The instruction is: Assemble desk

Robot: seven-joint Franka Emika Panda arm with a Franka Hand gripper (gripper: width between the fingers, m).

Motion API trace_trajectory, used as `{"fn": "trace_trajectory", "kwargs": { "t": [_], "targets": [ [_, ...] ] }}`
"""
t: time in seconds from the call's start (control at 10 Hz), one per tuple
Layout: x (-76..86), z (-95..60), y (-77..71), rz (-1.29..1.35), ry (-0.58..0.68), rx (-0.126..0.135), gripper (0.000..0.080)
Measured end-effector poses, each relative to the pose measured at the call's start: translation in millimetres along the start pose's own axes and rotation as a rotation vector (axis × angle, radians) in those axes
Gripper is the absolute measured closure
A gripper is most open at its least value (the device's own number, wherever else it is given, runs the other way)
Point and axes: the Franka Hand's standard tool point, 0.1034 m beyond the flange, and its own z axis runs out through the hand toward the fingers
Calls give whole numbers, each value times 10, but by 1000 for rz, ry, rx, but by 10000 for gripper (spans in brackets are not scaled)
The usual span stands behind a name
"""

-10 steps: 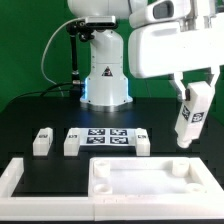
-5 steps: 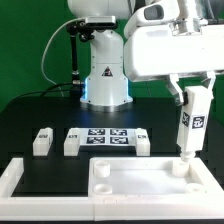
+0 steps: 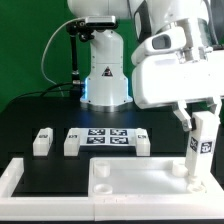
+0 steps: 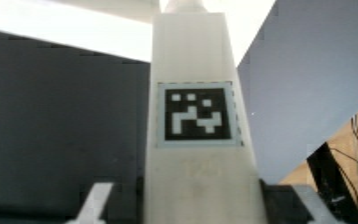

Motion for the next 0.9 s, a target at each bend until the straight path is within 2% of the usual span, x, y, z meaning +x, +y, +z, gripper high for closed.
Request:
{"fn": "trace_trajectory", "kwargs": {
  "t": [0.9],
  "targets": [
    [-97, 174, -9, 2, -8, 3, 511]
  ]
}}
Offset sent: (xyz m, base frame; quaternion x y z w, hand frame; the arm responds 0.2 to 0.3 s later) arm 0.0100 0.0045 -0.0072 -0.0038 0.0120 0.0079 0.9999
